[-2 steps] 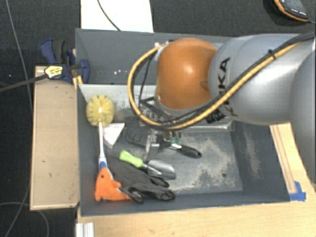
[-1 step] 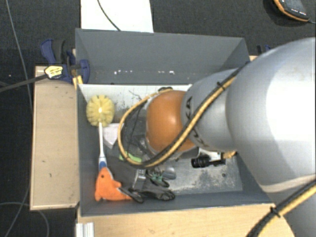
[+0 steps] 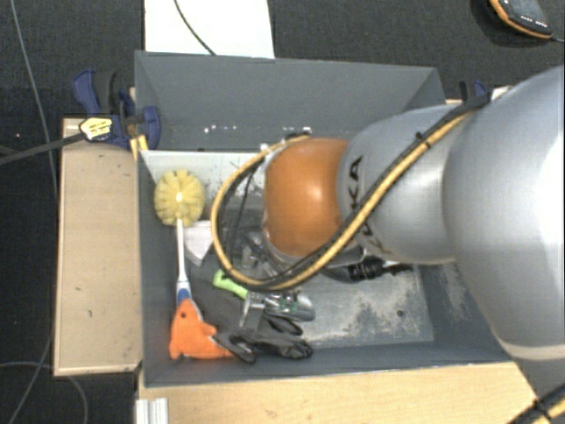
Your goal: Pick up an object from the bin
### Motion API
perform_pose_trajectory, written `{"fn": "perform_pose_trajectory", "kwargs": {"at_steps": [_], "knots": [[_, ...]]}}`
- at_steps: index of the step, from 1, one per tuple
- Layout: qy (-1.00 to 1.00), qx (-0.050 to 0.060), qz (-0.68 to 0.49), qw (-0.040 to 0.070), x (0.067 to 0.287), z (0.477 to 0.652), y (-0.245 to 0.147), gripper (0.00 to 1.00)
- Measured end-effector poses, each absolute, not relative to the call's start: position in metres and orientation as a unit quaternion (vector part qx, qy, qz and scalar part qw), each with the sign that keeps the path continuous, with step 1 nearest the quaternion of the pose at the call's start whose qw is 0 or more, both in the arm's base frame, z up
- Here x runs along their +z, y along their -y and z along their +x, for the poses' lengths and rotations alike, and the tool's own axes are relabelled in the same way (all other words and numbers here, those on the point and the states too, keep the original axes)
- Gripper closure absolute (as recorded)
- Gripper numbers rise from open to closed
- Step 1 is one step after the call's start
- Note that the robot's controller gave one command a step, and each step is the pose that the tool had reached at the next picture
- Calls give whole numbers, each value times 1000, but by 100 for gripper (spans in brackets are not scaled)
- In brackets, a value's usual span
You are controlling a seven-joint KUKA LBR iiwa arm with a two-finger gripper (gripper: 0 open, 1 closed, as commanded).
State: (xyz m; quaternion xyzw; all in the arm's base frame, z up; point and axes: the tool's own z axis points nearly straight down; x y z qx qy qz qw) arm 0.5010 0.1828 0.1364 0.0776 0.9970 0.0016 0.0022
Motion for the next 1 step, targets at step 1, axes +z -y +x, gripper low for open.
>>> {"fn": "perform_pose_trajectory", "kwargs": {"at_steps": [1], "knots": [[-992,1,125,-2,72,499,-174,0]]}}
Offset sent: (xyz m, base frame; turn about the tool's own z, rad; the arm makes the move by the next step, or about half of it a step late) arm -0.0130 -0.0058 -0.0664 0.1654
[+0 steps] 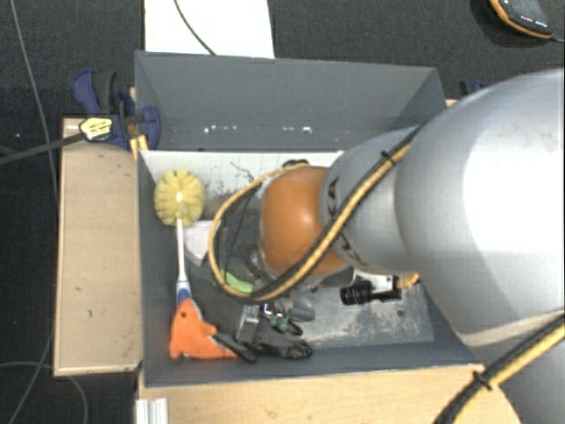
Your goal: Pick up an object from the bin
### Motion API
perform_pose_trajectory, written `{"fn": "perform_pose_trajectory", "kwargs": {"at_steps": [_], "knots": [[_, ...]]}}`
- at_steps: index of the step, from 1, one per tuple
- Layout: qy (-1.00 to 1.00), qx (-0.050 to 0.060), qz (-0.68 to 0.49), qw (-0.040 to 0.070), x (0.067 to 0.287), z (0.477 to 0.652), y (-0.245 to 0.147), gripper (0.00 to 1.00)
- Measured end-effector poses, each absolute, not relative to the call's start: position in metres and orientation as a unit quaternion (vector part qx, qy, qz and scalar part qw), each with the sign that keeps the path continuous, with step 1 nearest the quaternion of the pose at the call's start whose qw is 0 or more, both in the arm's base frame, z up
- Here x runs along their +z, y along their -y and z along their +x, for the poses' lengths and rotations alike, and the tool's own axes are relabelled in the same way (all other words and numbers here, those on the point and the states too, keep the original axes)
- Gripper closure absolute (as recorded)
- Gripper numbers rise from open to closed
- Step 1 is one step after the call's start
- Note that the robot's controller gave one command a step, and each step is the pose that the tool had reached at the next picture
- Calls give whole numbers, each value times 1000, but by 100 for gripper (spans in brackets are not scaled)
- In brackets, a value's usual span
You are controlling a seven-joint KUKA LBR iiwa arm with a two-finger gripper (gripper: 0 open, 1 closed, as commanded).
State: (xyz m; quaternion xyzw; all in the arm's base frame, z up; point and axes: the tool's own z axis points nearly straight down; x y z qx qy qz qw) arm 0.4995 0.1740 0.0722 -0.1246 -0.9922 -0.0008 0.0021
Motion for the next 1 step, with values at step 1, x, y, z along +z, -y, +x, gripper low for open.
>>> {"fn": "perform_pose_trajectory", "kwargs": {"at_steps": [1], "knots": [[987,-2,-159,-2,71,489,-176,0]]}}
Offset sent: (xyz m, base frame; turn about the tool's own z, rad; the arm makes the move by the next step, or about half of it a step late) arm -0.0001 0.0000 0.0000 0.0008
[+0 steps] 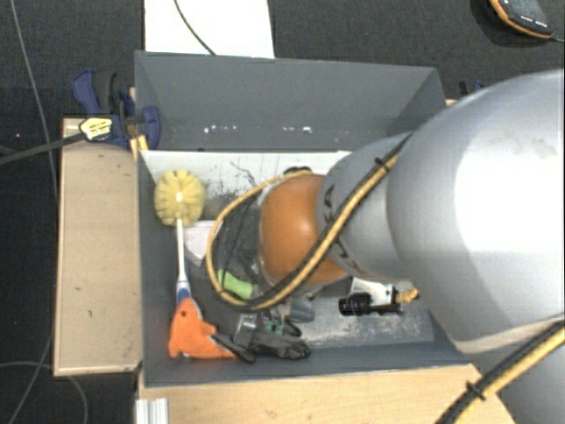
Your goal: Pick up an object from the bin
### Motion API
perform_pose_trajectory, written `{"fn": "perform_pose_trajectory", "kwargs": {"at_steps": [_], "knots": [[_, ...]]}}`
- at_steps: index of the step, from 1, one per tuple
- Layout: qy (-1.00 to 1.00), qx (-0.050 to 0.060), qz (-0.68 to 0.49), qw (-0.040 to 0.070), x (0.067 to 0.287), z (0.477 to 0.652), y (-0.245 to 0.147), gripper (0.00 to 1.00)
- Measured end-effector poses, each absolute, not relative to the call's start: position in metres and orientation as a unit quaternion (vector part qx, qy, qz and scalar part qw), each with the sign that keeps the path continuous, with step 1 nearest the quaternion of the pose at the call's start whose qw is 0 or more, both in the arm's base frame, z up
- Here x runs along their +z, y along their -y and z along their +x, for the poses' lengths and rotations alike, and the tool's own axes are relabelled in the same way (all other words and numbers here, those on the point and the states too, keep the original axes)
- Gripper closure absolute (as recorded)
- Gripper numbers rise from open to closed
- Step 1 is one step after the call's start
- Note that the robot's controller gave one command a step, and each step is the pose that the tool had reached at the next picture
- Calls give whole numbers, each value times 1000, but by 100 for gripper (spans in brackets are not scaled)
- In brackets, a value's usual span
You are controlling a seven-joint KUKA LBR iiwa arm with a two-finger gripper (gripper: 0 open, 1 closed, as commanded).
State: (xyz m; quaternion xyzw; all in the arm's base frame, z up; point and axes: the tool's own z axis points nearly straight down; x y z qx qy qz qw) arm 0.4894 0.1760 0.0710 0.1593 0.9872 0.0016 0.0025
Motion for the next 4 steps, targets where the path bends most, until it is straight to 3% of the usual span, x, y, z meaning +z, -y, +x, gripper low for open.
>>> {"fn": "perform_pose_trajectory", "kwargs": {"at_steps": [1,4], "knots": [[-992,2,126,0,73,500,-174,100],[-992,2,127,0,79,500,-174,100]]}}
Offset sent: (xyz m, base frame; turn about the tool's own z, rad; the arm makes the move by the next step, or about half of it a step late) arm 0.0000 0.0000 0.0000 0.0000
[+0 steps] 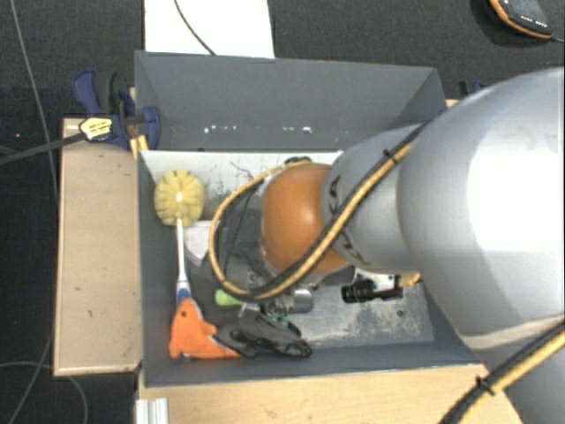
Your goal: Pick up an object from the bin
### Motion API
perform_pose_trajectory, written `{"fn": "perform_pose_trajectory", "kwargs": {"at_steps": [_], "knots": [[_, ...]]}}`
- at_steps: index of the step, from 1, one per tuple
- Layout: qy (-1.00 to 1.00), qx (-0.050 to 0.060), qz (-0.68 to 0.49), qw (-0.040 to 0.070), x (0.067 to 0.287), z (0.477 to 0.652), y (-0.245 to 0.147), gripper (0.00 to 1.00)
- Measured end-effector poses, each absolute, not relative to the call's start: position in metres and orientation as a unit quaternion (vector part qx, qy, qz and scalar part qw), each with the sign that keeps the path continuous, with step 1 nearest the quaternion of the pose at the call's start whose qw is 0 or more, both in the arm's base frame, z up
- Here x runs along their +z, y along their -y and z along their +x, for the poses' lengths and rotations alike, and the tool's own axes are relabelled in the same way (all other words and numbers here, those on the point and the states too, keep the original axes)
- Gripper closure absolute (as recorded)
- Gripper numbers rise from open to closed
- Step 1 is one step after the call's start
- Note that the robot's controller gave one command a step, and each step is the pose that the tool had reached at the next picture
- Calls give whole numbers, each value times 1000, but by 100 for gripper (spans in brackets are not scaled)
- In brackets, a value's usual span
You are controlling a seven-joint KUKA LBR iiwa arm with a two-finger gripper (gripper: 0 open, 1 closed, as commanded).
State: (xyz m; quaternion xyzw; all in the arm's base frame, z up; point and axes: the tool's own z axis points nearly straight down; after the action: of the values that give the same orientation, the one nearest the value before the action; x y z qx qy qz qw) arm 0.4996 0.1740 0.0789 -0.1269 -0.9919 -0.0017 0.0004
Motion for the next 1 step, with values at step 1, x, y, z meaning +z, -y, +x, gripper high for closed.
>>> {"fn": "perform_pose_trajectory", "kwargs": {"at_steps": [1], "knots": [[992,-1,-127,2,88,499,-174,100]]}}
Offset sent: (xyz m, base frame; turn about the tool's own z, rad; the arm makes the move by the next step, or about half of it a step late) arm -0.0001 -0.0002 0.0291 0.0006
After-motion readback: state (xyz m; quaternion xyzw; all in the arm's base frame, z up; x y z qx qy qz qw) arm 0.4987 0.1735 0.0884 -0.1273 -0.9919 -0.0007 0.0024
